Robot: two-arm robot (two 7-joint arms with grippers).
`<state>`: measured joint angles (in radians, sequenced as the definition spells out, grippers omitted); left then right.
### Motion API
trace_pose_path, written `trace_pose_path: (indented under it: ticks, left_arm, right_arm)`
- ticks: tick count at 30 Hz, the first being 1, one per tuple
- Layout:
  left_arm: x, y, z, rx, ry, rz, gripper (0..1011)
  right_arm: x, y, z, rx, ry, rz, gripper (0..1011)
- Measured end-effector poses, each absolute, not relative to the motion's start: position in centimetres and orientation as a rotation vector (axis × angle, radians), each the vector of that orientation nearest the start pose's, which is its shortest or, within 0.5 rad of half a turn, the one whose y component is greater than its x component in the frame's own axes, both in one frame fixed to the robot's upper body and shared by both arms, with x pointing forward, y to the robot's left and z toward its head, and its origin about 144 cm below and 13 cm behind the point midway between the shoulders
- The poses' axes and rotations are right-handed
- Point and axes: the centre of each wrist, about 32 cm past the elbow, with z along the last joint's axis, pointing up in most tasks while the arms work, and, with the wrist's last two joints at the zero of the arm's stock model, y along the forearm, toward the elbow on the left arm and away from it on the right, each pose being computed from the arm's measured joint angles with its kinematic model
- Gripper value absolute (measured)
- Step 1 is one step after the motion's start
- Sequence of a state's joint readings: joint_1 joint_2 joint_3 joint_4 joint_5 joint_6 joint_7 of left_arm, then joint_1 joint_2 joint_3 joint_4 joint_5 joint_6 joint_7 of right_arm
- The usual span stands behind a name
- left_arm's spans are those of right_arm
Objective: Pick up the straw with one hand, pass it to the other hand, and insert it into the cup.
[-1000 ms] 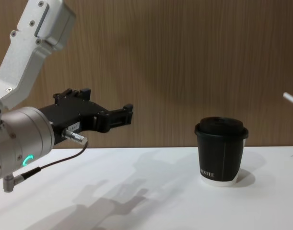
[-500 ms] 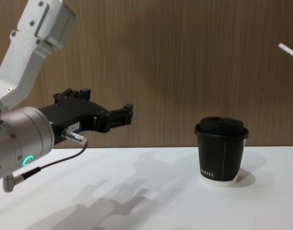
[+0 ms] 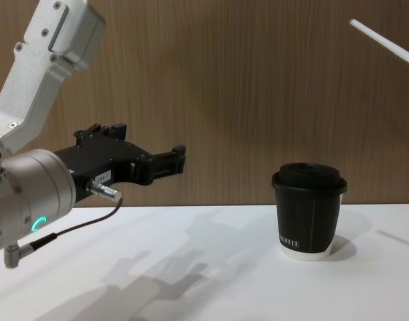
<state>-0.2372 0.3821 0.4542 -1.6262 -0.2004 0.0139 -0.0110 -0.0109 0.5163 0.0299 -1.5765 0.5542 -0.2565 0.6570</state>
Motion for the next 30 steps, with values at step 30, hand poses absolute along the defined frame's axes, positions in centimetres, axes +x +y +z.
trace_pose_path:
  ticks: [30]
  left_arm:
    - [49.2, 19.8, 120.4, 0.061, -0.268, 1.124, 1003]
  right_arm:
    - [47.9, -34.4, 120.1, 0.229, -0.176, -0.503, 9]
